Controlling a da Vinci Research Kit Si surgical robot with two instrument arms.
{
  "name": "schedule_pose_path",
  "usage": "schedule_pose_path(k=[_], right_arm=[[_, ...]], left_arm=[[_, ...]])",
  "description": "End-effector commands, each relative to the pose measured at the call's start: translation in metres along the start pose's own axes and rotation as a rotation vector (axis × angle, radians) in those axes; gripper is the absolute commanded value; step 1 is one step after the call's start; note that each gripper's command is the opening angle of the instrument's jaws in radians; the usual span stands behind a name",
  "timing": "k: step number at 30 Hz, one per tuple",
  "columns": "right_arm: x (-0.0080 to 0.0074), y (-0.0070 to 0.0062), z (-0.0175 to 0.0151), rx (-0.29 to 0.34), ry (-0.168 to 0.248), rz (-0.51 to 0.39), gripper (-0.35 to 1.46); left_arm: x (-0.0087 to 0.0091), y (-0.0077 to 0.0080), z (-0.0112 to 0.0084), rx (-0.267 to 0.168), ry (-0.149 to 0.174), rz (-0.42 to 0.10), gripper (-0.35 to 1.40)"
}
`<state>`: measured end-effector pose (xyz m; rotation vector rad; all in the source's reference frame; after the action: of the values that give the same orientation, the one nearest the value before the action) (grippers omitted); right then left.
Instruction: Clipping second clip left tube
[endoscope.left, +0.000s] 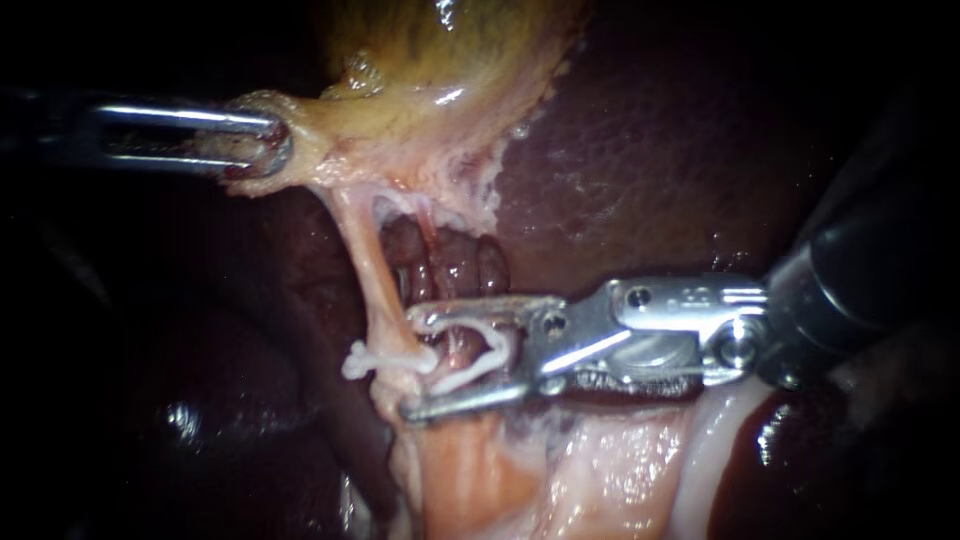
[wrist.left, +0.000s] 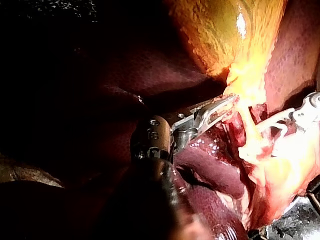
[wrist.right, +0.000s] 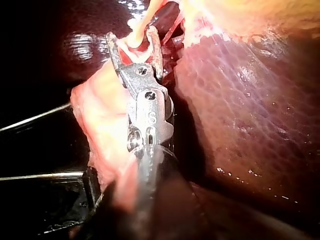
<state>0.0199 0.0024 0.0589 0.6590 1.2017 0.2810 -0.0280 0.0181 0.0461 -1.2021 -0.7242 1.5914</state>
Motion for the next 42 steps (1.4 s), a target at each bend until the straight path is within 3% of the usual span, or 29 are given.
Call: schedule_pose_path(k=[1, 7, 11, 15, 24, 29, 42], right_arm=[[-0.0003, 0.0005, -0.0003, -0.007, 0.000, 0.001, 0.50], [-0.0002, 0.0018, 0.0009, -0.014, 0.004, 0.004, 0.50], [0.0007, 0.0021, 0.0033, 0.032, 0.051, -0.001, 0.50], [0.0012, 0.0012, 0.0047, 0.088, 0.083, -0.023, 0.50], [0.0020, -0.0021, 0.0039, 0.186, 0.083, -0.040, 0.45], [0.0026, -0.0022, 0.0034, 0.175, 0.087, -0.038, 0.38], [0.0027, -0.0023, 0.0026, 0.184, 0.082, 0.040, -0.08]], left_arm=[[0.0000, 0.0000, 0.0000, 0.000, 0.000, 0.000, -0.35], [-0.0001, 0.0000, 0.0003, 0.002, 0.001, 0.001, -0.35], [-0.0002, 0.0001, 0.0005, 0.005, 0.003, 0.001, -0.35], [-0.0002, 0.0001, 0.0007, 0.007, 0.004, 0.001, -0.35], [-0.0002, 0.0000, 0.0006, 0.003, 0.002, 0.001, -0.35], [-0.0002, 0.0000, 0.0006, 0.004, 0.002, 0.001, -0.35], [-0.0001, 0.0001, 0.0006, 0.003, 0.002, 0.001, -0.35]])
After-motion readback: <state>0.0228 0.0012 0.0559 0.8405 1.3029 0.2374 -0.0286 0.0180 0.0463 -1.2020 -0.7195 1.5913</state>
